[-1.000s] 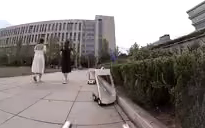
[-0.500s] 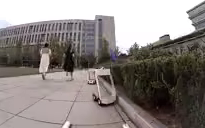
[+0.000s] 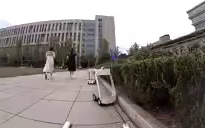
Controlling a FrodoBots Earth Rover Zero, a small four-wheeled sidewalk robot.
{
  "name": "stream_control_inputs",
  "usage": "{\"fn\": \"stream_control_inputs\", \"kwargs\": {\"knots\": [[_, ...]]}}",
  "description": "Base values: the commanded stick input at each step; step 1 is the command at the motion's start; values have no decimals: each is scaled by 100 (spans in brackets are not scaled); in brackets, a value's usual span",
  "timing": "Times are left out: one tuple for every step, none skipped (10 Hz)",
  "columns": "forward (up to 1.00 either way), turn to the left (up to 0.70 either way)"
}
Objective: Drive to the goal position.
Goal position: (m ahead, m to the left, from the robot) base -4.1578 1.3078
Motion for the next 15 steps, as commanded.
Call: {"fn": "stream_control_inputs", "kwargs": {"knots": [[6, 0], [6, 0], [6, 0], [6, 0], [6, 0], [6, 0], [6, 0], [6, 0], [6, 0], [6, 0], [6, 0], [6, 0], [6, 0], [6, 0], [6, 0]]}}
